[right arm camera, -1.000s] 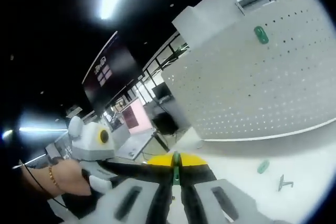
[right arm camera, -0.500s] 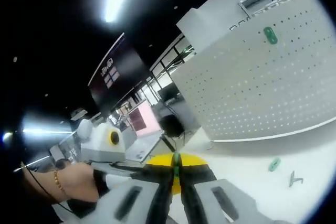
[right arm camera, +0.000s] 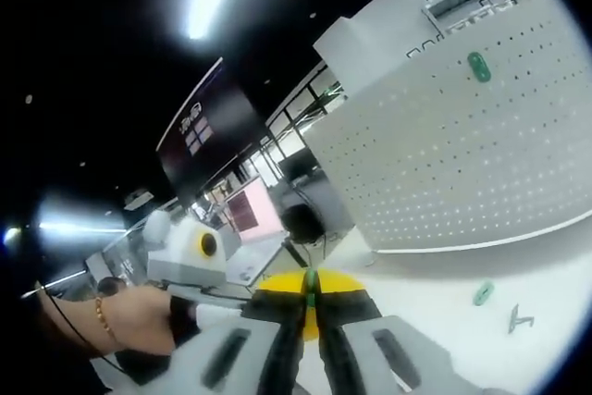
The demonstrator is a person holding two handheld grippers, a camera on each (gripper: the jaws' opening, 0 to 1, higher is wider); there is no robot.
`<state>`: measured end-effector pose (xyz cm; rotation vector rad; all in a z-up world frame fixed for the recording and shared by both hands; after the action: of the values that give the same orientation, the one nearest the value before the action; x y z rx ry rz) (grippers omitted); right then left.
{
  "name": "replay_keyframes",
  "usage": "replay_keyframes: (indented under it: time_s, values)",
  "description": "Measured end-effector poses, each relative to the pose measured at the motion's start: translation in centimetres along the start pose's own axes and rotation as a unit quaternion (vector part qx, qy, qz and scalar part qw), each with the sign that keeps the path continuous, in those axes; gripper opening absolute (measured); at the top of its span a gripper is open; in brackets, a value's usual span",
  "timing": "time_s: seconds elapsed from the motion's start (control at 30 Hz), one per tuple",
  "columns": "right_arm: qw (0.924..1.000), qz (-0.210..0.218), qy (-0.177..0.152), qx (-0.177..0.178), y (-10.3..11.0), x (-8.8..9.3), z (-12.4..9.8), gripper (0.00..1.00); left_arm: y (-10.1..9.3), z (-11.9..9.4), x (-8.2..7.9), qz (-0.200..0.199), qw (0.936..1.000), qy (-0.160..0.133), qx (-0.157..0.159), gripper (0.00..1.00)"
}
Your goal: Insert the hook assembly into the mounting plate slot until the hook locks in place.
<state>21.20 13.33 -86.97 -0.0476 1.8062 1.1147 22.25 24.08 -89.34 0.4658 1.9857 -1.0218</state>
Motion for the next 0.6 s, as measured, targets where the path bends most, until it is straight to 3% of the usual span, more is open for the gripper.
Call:
replay_keyframes:
  time_s: [0.27, 0.37, 0.6]
  values:
    - [1.0000, 0.003, 0.008, -0.004, 0.32, 0.33, 0.15, 0.01, 0.20, -0.54, 0.04, -0.022, 0.9995, -0.011, -0.017, 0.03]
    - [0.9997, 0.018, 0.013, -0.003, 0.36, 0.52, 0.23, 0.01, 0.31, -0.58, 0.00, 0.022, 0.9991, -0.003, -0.035, 0.02]
    - [0.9995, 0.025, 0.021, -0.001, 0.29, 0.74, 0.21, 0.01, 0.11, -0.76, -0.09, 0.060, 0.9968, 0.014, -0.051, 0.01]
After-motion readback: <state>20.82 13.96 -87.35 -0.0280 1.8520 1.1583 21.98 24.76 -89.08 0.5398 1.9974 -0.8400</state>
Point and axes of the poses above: the point that each gripper's makers call its tool centre point, and the gripper's own axes: z roughly forward along the fingers, y roughly to its left, x roughly out of its underside, the point moved 8 cm from there along -z, roughly backward along the fingers, and after that the axes turned 11 degrees about z, right-handed, at the moved point
